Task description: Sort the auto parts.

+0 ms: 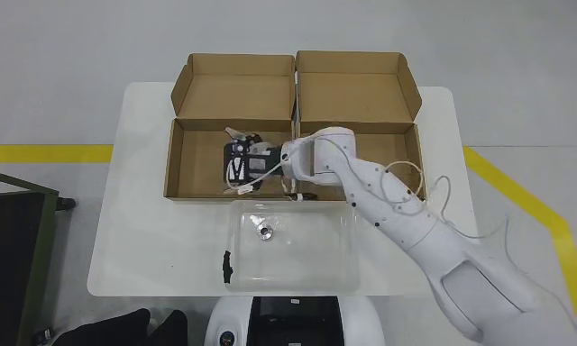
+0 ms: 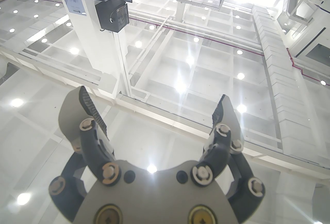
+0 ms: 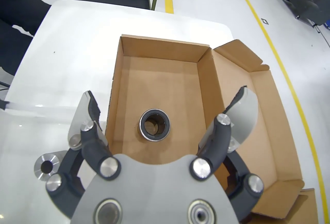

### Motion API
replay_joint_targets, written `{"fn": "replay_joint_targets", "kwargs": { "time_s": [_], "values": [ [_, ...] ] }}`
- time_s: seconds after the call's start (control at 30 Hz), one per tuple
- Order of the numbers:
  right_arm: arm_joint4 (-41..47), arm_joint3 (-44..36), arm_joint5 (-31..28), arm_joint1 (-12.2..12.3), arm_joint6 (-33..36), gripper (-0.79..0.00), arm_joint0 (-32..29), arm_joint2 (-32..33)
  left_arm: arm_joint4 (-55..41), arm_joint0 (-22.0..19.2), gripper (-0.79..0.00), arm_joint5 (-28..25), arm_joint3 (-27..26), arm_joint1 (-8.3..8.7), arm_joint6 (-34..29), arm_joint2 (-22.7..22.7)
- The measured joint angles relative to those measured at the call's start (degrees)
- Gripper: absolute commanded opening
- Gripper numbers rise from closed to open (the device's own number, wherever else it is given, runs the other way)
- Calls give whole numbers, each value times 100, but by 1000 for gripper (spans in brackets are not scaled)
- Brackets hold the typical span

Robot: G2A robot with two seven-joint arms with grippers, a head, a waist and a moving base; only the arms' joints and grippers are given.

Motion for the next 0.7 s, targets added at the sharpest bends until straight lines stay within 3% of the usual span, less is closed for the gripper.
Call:
{"fn": "replay_joint_targets", "kwargs": {
  "time_s": [0.4, 0.7],
  "values": [
    [25, -2398, -712, 617, 1204, 0, -1776, 1072, 0, 0, 0, 0, 0, 0, 0, 0],
    [-170, -2949, -992, 810, 1368, 0, -2541, 1239, 0, 0, 0, 0, 0, 0, 0, 0]
  ]
}}
